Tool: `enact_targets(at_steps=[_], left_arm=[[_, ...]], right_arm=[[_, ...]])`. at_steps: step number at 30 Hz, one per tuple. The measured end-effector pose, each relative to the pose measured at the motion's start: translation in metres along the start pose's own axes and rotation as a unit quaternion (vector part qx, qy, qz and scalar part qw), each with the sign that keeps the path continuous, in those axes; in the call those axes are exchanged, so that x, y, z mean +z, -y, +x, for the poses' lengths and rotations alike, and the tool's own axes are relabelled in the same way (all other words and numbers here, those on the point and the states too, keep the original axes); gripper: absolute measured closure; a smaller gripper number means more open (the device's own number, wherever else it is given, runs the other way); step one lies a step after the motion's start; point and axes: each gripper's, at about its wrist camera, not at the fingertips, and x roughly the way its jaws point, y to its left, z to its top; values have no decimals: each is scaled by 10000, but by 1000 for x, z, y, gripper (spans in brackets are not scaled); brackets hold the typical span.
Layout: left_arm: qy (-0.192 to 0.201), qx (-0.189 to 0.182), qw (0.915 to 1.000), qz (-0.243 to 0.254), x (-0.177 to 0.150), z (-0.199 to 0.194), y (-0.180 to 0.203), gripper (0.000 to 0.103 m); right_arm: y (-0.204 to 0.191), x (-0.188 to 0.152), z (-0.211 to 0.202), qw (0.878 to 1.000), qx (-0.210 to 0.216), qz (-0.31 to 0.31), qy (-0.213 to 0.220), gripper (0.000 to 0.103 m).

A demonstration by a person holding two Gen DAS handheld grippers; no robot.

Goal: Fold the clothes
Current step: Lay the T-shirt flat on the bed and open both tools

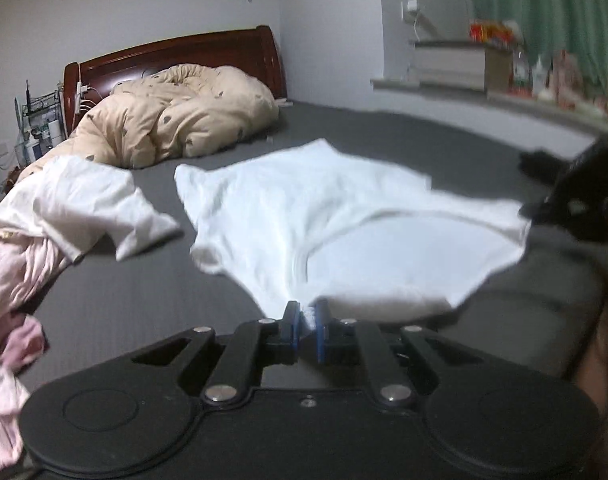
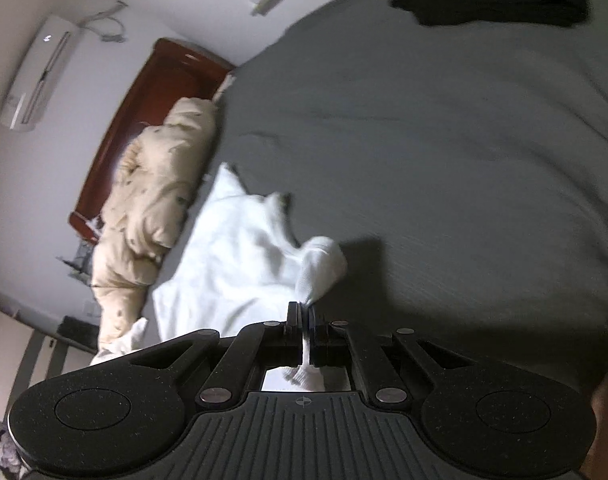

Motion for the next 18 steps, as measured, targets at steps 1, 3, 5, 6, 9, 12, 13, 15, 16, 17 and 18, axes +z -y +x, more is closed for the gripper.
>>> enact_targets(at_steps=[1,3,5,6,9,12,13,15,16,17,18], left_arm=[[-31,14,10000,-15,-5,-2,1,94],[-76,43,10000,-43,-11,-5,1,94],[-127,90,9999,16,-14,-5,2,94],[-146,104,9998,48,-16,-6,2,94],[-122,133,9998,103,-20,-14,3,94],[-15,165,9993,333,-22,-25,7,91],[21,176,9988,465,-21,-27,10,86],[93,201,9972,719,-19,-31,15,78],[127,203,9963,825,-18,-32,19,73],[160,191,9954,924,-17,-32,22,71],[174,186,9945,1014,-16,-31,25,69]], right_arm=[[2,-3,-3,10000,-67,26,2,100],[6,-6,-5,9997,-238,12,-92,100],[5,-9,-3,9991,-348,-54,-236,100],[4,-10,-6,9990,-336,-81,-298,100],[4,-13,-15,9982,-295,-230,-477,100],[0,-12,-23,9969,-201,-542,-541,100],[-3,-10,-26,9958,-157,-711,-549,100],[-11,-8,-31,9924,-100,-1112,-520,99],[-16,-7,-34,9901,-61,-1312,-504,99],[-21,-6,-37,9876,9,-1490,-495,99],[-26,-4,-40,9852,91,-1642,-492,99]])
